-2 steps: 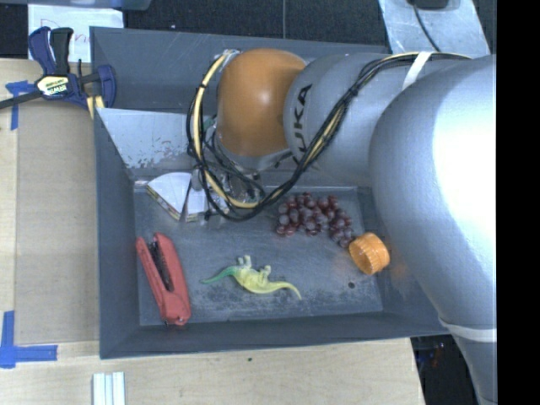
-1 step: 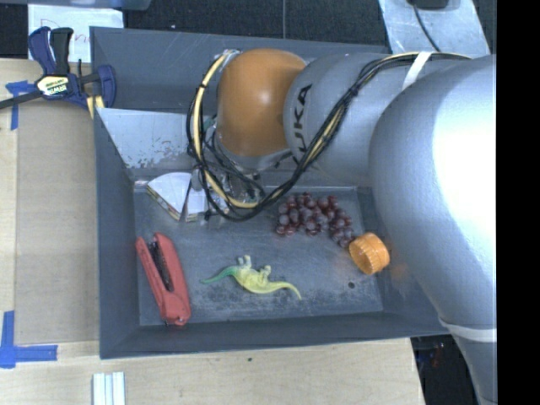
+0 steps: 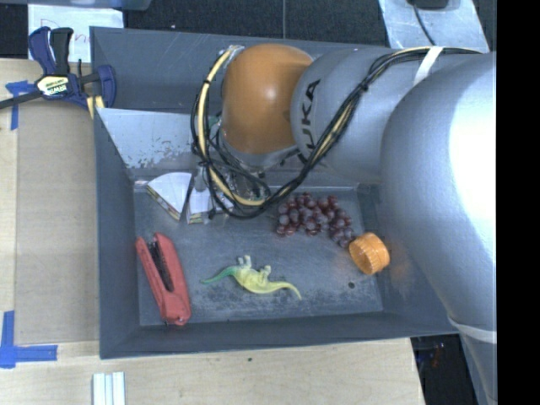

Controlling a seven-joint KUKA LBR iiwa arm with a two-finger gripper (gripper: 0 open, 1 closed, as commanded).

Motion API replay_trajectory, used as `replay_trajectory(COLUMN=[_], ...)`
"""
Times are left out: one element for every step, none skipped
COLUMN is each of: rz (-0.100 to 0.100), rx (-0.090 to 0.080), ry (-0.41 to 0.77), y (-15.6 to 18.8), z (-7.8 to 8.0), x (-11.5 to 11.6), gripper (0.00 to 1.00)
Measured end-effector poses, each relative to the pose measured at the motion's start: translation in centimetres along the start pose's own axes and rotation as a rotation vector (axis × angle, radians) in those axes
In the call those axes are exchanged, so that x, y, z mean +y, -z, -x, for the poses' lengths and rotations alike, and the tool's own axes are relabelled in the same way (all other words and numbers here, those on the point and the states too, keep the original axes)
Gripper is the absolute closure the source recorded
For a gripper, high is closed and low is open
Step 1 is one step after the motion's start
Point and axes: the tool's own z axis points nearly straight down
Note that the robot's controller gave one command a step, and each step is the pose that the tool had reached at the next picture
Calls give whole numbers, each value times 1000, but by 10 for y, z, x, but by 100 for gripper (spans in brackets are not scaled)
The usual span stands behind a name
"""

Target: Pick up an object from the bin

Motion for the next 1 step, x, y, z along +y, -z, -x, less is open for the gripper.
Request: replay_trajectory(rz=[-1], rx=[-12], ry=[237], y=[22], z=[-10], x=[-1], gripper=[100])
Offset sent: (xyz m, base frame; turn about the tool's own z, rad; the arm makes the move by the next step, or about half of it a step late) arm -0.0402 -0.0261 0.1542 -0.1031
